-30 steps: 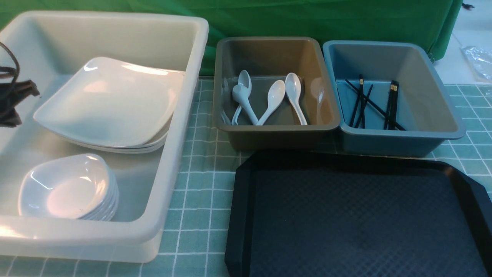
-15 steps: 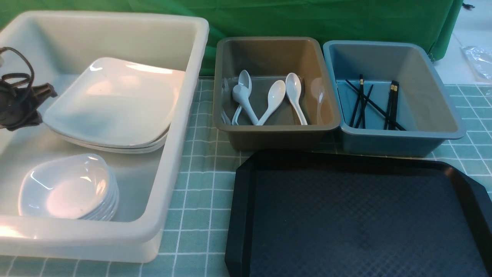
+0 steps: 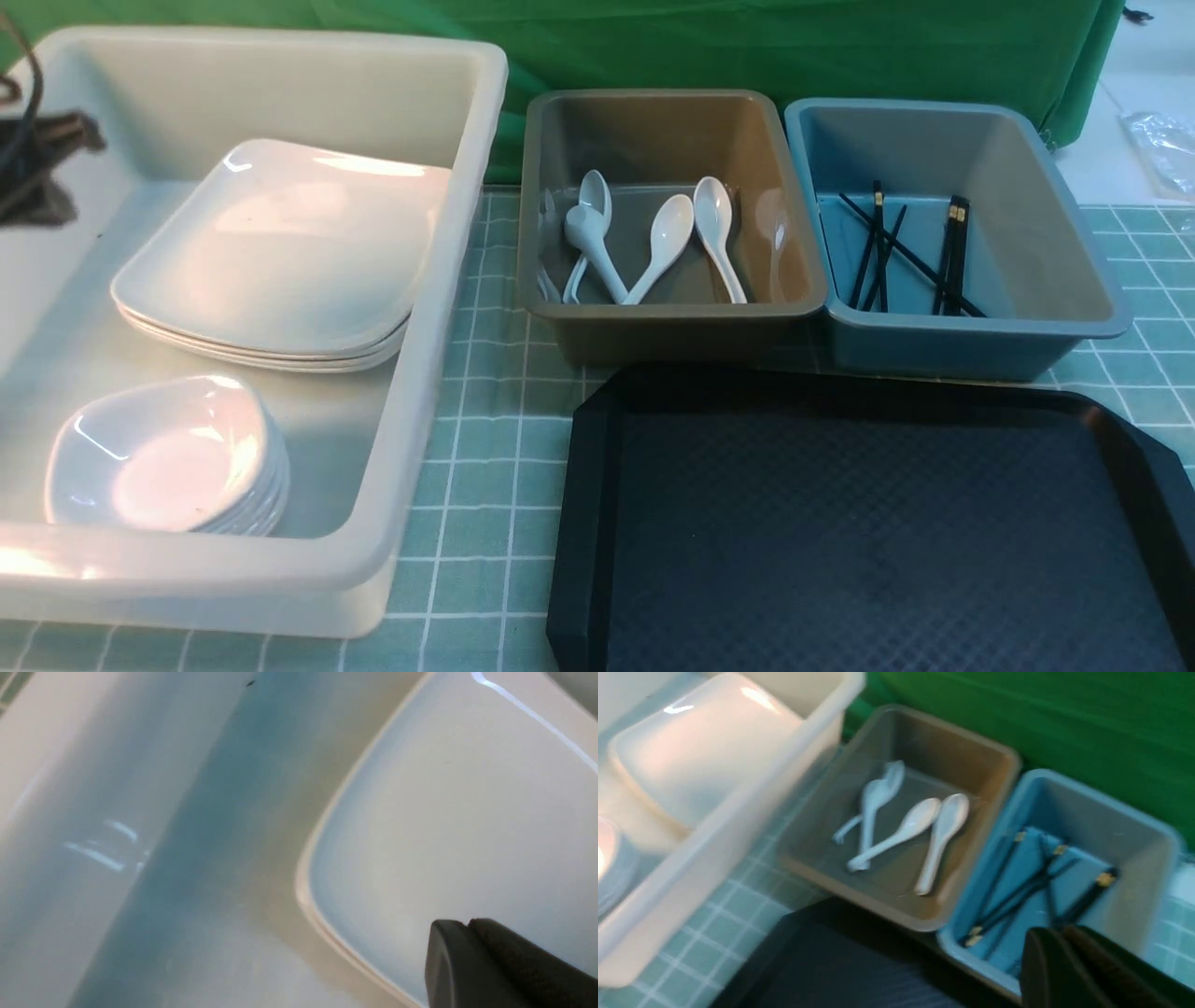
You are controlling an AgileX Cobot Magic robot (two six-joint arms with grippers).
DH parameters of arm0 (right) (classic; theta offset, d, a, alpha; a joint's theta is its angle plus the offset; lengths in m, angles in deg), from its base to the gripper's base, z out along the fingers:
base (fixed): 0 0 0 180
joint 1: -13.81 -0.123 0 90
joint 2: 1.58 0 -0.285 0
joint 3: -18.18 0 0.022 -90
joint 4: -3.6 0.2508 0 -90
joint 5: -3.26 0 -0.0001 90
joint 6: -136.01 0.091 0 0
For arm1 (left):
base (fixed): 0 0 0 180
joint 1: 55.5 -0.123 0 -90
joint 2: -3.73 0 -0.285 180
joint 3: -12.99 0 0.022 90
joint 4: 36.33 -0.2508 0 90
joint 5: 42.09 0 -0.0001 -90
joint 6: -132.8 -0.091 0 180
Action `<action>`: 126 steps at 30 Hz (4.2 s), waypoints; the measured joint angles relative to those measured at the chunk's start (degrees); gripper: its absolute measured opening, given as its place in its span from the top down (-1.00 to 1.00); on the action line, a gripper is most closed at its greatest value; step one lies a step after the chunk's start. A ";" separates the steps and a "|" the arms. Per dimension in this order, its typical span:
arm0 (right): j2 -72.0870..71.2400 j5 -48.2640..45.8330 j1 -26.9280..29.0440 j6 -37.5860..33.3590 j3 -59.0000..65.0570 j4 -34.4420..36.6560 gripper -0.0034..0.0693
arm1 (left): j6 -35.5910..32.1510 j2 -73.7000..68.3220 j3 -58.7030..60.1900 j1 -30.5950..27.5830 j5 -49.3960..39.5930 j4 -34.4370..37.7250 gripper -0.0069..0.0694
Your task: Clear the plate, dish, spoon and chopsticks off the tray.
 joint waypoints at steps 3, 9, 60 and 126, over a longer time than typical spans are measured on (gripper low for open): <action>-5.14 0.00 0.00 3.10 2.26 -6.30 0.71 | -2.59 8.94 3.13 6.05 0.55 0.10 0.79; -18.22 2.22 0.00 7.86 12.37 -10.20 0.70 | -3.17 23.24 10.00 15.57 1.15 2.39 0.79; -78.39 59.29 0.00 12.52 83.68 -11.41 0.31 | -3.33 77.49 53.00 25.43 14.70 0.79 0.79; -78.11 50.03 20.55 12.67 113.45 -11.22 0.25 | -2.05 93.36 78.03 9.93 22.22 -7.87 0.77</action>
